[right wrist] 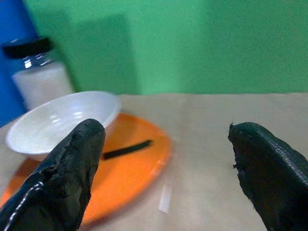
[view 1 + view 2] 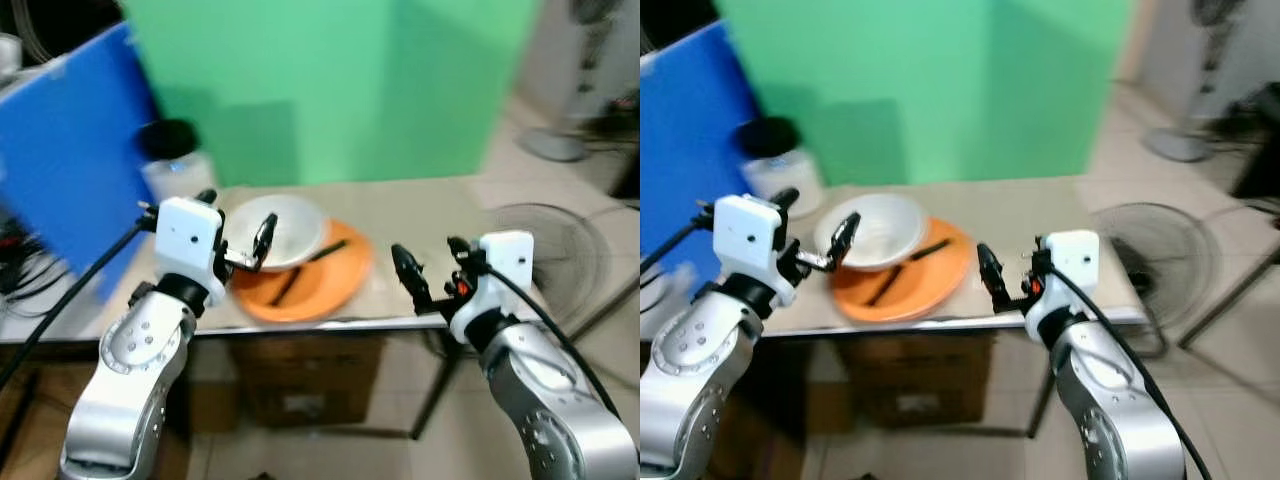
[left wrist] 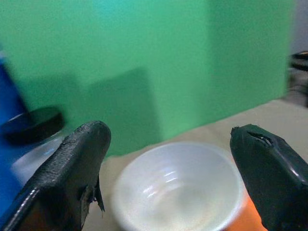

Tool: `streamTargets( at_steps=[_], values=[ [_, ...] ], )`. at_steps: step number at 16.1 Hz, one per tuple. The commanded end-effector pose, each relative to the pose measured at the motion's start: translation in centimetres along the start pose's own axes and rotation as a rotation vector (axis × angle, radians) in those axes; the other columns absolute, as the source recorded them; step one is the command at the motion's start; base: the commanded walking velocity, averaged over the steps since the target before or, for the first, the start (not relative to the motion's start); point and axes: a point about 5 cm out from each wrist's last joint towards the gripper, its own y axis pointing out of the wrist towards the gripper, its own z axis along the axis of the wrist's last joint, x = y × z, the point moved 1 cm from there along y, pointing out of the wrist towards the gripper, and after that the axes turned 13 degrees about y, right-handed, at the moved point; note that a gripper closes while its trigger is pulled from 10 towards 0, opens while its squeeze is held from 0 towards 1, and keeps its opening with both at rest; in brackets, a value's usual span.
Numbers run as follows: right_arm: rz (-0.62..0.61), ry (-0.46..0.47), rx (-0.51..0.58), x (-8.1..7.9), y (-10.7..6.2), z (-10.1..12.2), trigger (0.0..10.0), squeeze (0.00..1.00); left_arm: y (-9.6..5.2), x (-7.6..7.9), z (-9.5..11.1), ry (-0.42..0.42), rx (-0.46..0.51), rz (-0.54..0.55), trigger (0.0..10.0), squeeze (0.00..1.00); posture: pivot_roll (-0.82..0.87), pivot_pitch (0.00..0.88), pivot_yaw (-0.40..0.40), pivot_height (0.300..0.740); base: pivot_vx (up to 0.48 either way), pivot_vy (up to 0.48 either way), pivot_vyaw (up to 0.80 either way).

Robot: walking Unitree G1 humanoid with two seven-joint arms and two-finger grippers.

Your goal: Setting the table

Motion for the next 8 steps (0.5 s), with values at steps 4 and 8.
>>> streamTargets(
  at_steps=[4, 8],
  values=[
    [0.034, 0.004, 0.015, -0.63, 0.54, 0.43, 10.0, 1.0, -0.22, -0.37, -0.38, 0.01, -0.024, 0.003, 10.0, 0.0, 0.09, 0.019, 0.018, 0.74, 0.311, 0.0, 0.73],
    [0.021, 0.018, -0.02, -0.22, 0.97, 0.51, 10.0, 1.0, -0.25, -0.06, -0.47, 0.015, -0.026, -0.041, 10.0, 0.0, 0.09, 0.025, 0.024, 0.74, 0.31, 0.0, 0.0]
  ],
)
